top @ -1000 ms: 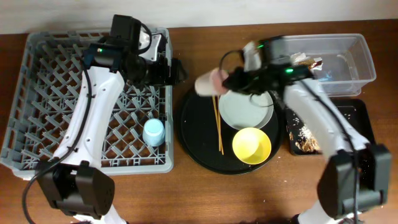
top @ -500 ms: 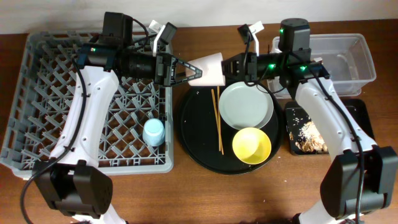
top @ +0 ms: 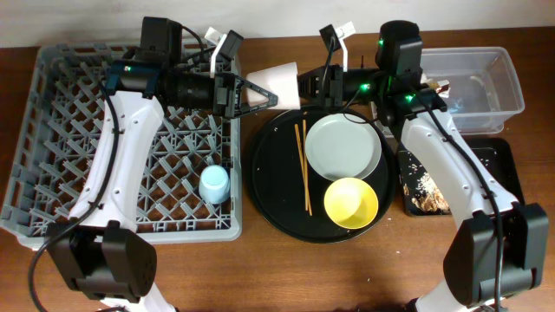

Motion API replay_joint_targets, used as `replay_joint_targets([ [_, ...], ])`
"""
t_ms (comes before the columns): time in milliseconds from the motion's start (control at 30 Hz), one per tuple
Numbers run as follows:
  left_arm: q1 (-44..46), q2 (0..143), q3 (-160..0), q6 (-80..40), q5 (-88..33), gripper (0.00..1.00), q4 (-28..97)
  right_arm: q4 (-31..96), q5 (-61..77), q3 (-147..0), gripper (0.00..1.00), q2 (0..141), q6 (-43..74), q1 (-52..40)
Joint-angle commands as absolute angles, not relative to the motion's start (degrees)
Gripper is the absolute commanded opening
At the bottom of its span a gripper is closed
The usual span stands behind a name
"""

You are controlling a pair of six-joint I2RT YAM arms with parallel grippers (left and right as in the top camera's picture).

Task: Sort waste into correct bins and load items into the dishwasher rack
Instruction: 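Grasp the pink cup with the right gripper and hand it to the left gripper, then place the pink cup in the rack with the left gripper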

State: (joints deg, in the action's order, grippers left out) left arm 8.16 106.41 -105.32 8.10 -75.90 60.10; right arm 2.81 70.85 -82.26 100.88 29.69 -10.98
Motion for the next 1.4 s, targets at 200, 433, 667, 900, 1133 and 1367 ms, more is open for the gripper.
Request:
replay_joint_targets([
  [200,8.4,106.2,-105.9,8.5,-79.0,0.86,54.9,4.4,68.3,-82.7,0.06,100.7,29.4,-12.5],
  [433,8.4,106.2,-105.9,8.5,-80.0,0.76,54.5,3.8,65.7,-82.7,0.04,100.7,29.5,-13.9],
  [667,8.4,106.2,-105.9,8.5,-76.8,0.68,54.5,3.8,65.2,-82.7,0.82,100.7,29.4,-13.8],
  [900,3.9,105.9,-106.6,-0.3,-37.2,0.67,57.3,26.1,39.2,-82.7,0.99,100.7,25.4,-13.8],
  [1133,10.9,107.4,-116.8,-3.5,5.8,0.67,75.9,41.1,18.3,-82.5,0.99,100.8,22.5,-13.9],
  [1367,13.9,118.4,-116.8,-3.7,5.0,0.67,77.3,41.7,17.7,-81.9,0.99,100.8,22.5,-13.9],
])
